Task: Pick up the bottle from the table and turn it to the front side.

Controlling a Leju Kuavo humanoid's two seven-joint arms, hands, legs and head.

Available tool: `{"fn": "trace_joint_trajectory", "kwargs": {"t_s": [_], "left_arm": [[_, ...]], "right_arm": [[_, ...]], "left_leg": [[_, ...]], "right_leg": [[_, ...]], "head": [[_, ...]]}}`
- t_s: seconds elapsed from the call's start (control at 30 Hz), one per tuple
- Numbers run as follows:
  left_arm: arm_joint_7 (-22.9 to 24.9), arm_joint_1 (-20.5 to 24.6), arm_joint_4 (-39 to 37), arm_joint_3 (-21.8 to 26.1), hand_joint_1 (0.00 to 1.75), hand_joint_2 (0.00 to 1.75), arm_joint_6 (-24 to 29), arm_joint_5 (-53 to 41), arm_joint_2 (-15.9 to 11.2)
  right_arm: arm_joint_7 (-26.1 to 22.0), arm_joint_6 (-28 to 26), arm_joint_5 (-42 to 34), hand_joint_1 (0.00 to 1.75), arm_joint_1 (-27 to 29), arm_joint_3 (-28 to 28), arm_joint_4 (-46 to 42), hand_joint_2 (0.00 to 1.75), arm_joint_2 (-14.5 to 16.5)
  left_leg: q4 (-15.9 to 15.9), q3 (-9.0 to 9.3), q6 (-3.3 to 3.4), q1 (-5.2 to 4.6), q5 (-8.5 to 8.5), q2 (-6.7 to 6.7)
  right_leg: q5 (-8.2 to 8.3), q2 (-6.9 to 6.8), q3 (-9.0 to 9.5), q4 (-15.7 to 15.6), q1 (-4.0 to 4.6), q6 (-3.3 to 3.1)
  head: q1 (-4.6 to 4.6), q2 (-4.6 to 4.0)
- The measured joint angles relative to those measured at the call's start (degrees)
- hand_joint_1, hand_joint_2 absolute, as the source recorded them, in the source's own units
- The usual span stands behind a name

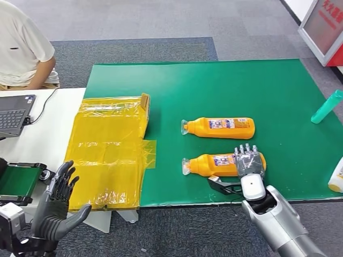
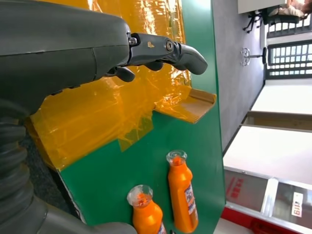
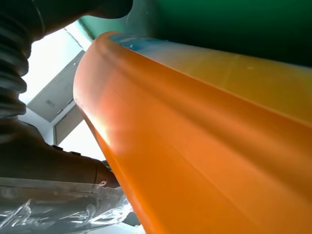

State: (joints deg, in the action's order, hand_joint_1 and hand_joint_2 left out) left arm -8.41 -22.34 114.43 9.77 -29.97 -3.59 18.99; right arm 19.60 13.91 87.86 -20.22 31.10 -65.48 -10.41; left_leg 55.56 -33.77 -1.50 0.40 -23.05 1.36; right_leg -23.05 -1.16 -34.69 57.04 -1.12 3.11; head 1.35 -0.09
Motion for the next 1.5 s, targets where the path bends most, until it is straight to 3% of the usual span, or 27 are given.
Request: {"fn": "trace_joint_trajectory", "kwargs": {"t_s": [0.1, 0.13, 0.43, 0.67, 0.97, 1.2, 1.5], "left_arm": [[0.0, 0.0, -0.2, -0.3, 0.00, 1.75, 0.0, 0.0, 0.0], [0.0, 0.0, -0.3, -0.4, 0.00, 1.75, 0.0, 0.0, 0.0], [-0.5, 0.9, -1.6, -0.6, 0.00, 1.75, 0.3, 0.0, -1.2], [-1.0, 1.3, -2.4, -0.6, 0.00, 1.75, 0.9, 0.0, -2.0], [-1.2, 1.4, -2.8, -0.6, 0.00, 1.75, 1.2, 0.0, -2.6], [-1.1, 1.3, -2.8, -0.4, 0.00, 1.75, 1.0, 0.0, -2.6], [-1.2, 0.9, -1.0, -0.1, 0.00, 1.75, 1.1, -0.2, -1.5]], "right_arm": [[-1.3, 0.0, 0.0, 1.67, -0.3, -0.1, 0.5, 1.75, 0.4], [-2.0, 0.1, 0.0, 1.75, -0.4, -0.2, 0.7, 1.75, 0.5], [-12.9, 4.5, -3.9, 1.75, -3.0, -9.3, 5.1, 1.75, 5.1], [-15.9, 4.7, -4.2, 1.75, -4.9, -14.4, 8.8, 1.75, 8.1], [-17.9, 2.8, -6.6, 1.75, -4.1, -17.1, 8.9, 1.75, 9.7], [-21.7, -0.4, -15.1, 1.75, 4.1, -18.9, -1.4, 1.75, 12.1], [-27.1, -0.7, -38.9, 1.75, 18.7, -19.4, -21.9, 1.75, 16.6]], "left_leg": [[0.0, 0.08, -0.01, 0.00, 0.01, 0.00], [0.0, 0.09, -0.01, 0.00, 0.01, 0.00], [0.0, 0.40, -0.07, 0.02, 0.02, 0.13], [0.0, 0.58, -0.06, 0.03, 0.02, 0.13], [0.0, 0.67, -0.07, 0.04, 0.03, 0.15], [0.0, 0.46, -0.06, 0.04, 0.02, 0.13], [0.0, 0.04, -0.01, 0.03, -0.03, 0.07]], "right_leg": [[0.01, 0.01, 0.05, 0.0, 0.00, -0.02], [0.02, 0.01, 0.06, 0.0, 0.00, -0.02], [0.08, 0.17, 0.24, 0.0, 0.03, -0.14], [0.10, 0.18, 0.44, 0.0, 0.03, -0.14], [0.11, 0.19, 0.50, 0.0, 0.04, -0.15], [0.07, 0.16, 0.35, 0.0, 0.05, -0.12], [-0.06, 0.08, 0.03, 0.0, 0.02, -0.02]], "head": [[0.00, -0.01], [0.01, -0.01], [0.00, 0.00], [0.01, 0.00], [-0.01, 0.00], [-0.01, -0.01], [0.00, -0.01]]}}
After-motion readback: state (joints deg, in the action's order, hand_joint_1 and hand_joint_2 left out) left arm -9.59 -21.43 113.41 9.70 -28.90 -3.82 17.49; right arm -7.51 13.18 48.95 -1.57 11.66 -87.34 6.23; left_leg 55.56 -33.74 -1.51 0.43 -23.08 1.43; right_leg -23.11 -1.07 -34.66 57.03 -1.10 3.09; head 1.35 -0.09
